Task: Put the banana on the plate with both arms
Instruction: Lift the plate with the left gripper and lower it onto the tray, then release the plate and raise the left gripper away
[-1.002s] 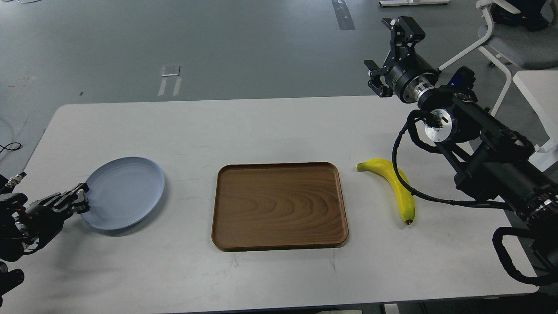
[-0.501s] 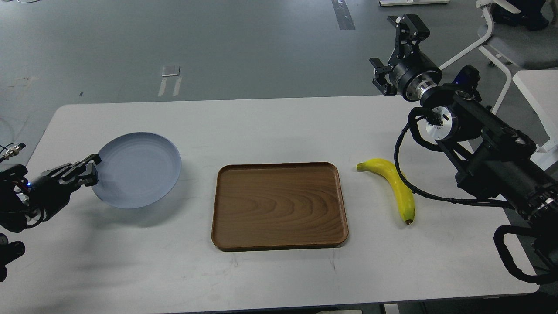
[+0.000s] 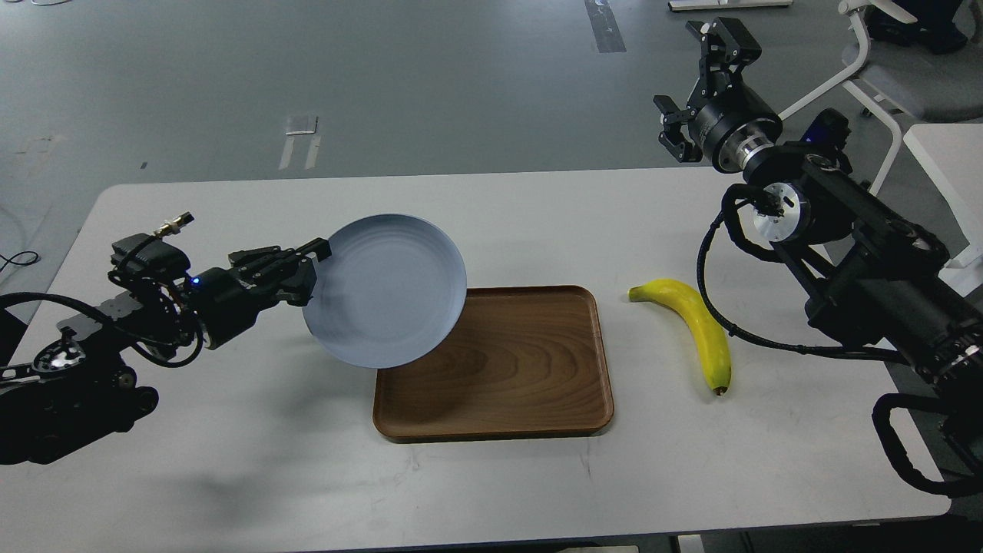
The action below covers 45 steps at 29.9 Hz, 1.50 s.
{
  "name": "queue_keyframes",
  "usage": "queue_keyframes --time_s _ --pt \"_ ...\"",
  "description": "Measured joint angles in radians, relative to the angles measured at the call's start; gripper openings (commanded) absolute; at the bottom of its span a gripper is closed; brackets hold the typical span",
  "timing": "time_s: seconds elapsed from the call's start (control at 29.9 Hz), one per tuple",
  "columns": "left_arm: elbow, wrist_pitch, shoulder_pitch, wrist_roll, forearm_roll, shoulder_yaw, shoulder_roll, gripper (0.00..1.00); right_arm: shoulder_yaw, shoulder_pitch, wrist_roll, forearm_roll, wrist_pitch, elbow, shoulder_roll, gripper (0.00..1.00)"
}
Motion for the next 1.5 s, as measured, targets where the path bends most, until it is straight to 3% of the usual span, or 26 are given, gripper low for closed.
queue_keyframes --time_s 0.2,0.4,0.84,0.9,0.94,0.97,1.0,1.34,1.5 --pt "0.037 -0.009 -0.017 0.048 0.005 0.086 -0.151 0.00 0.000 -0.004 -0.001 0.000 0.000 -0.002 -0.001 1.00" --pt "0.181 -0.009 -0.016 0.053 0.004 0.139 -0.266 0.00 0.002 -0.009 0.000 0.002 0.000 0.001 -0.026 1.00" --pt "0.238 -0.004 -0.006 0.043 0.003 0.177 -0.287 0.00 0.003 -0.012 0.003 0.003 -0.001 0.001 -0.033 1.00" --pt "0.236 -0.004 -0.004 0.043 0.003 0.179 -0.287 0.43 0.003 -0.013 0.003 0.003 -0.001 0.001 -0.032 1.00" --pt "0.235 -0.003 -0.004 0.043 0.001 0.179 -0.287 0.78 0.003 -0.013 0.004 0.003 -0.001 0.001 -0.032 1.00" --pt "0.233 -0.003 -0.004 0.043 -0.004 0.179 -0.287 0.92 0.003 -0.014 0.004 0.003 -0.001 0.001 -0.032 1.00" --pt "0.232 -0.003 -0.004 0.043 -0.009 0.178 -0.287 0.97 0.003 -0.015 0.004 0.003 -0.001 0.001 -0.032 1.00" --pt "0.156 0.021 -0.033 0.043 -0.280 0.074 -0.278 0.98 -0.017 -0.019 0.007 -0.009 0.009 0.020 -0.079 1.00" --pt "0.066 0.019 -0.118 0.044 -0.519 -0.043 -0.238 0.98 -0.204 -0.001 0.037 -0.123 0.012 0.083 -0.184 1.00"
